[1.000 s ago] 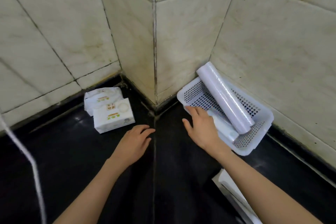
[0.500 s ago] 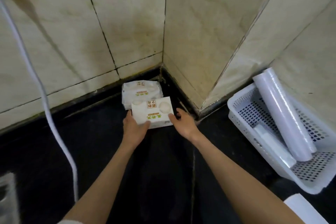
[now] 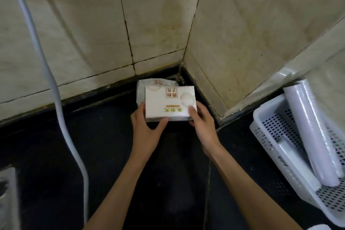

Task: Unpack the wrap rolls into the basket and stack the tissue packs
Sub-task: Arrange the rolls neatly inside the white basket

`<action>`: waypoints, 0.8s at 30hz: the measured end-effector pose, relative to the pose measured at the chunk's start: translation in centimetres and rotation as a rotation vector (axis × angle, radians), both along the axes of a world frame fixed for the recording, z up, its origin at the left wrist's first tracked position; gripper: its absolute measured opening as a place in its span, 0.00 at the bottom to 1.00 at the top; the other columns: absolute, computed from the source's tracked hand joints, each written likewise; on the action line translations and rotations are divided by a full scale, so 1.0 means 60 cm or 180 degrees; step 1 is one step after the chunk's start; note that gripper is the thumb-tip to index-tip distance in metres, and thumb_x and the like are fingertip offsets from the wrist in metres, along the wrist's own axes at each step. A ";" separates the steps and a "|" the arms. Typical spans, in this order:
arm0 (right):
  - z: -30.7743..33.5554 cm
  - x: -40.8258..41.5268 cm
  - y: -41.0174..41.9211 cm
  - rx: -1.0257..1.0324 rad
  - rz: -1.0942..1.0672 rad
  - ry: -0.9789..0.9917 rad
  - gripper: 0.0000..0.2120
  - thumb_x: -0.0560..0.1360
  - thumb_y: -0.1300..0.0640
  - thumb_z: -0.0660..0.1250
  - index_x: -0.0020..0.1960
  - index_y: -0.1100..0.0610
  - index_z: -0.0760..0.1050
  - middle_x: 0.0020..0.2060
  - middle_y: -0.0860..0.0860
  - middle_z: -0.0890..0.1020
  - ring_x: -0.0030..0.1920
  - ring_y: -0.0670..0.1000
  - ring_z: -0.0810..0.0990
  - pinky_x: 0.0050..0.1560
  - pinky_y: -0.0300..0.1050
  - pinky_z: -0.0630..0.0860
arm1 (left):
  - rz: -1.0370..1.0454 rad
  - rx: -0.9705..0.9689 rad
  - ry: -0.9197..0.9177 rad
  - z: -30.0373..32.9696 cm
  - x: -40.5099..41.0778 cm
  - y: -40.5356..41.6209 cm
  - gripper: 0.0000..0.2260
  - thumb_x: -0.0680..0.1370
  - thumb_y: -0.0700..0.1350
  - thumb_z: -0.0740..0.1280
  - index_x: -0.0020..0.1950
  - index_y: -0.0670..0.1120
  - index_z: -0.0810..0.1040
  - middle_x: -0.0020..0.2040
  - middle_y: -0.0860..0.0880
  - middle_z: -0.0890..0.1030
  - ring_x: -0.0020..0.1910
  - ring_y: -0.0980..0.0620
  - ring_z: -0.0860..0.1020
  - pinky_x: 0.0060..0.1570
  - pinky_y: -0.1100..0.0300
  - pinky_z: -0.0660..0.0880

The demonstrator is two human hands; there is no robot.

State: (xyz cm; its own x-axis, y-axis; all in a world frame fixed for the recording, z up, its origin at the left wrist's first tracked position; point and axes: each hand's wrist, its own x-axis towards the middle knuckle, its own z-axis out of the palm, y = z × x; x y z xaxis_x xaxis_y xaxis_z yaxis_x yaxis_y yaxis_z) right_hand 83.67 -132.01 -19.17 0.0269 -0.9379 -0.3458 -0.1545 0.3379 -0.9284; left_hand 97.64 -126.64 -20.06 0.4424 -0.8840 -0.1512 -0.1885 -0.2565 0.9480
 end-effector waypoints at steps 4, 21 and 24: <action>0.027 0.040 -0.053 -0.0383 0.0131 -0.0031 0.18 0.78 0.49 0.59 0.67 0.48 0.68 0.64 0.54 0.73 0.63 0.51 0.73 0.66 0.55 0.70 | 0.0332 -0.0231 -0.0564 0.026 0.027 -0.065 0.34 0.70 0.49 0.72 0.72 0.51 0.59 0.70 0.46 0.63 0.67 0.52 0.62 0.65 0.58 0.63; 0.001 0.030 -0.088 -0.0219 0.0761 0.0729 0.26 0.78 0.52 0.60 0.74 0.54 0.56 0.72 0.54 0.66 0.71 0.53 0.65 0.70 0.49 0.62 | -0.0039 0.0469 -0.0619 -0.008 0.064 -0.083 0.24 0.76 0.44 0.65 0.70 0.45 0.64 0.69 0.41 0.68 0.68 0.44 0.66 0.68 0.43 0.65; 0.018 -0.007 -0.049 -0.0354 0.0738 0.0908 0.25 0.78 0.53 0.60 0.73 0.53 0.58 0.69 0.55 0.69 0.68 0.53 0.68 0.65 0.45 0.64 | 0.0100 0.0406 -0.0731 0.005 0.042 -0.039 0.25 0.76 0.44 0.65 0.72 0.46 0.61 0.71 0.42 0.65 0.70 0.45 0.63 0.69 0.50 0.62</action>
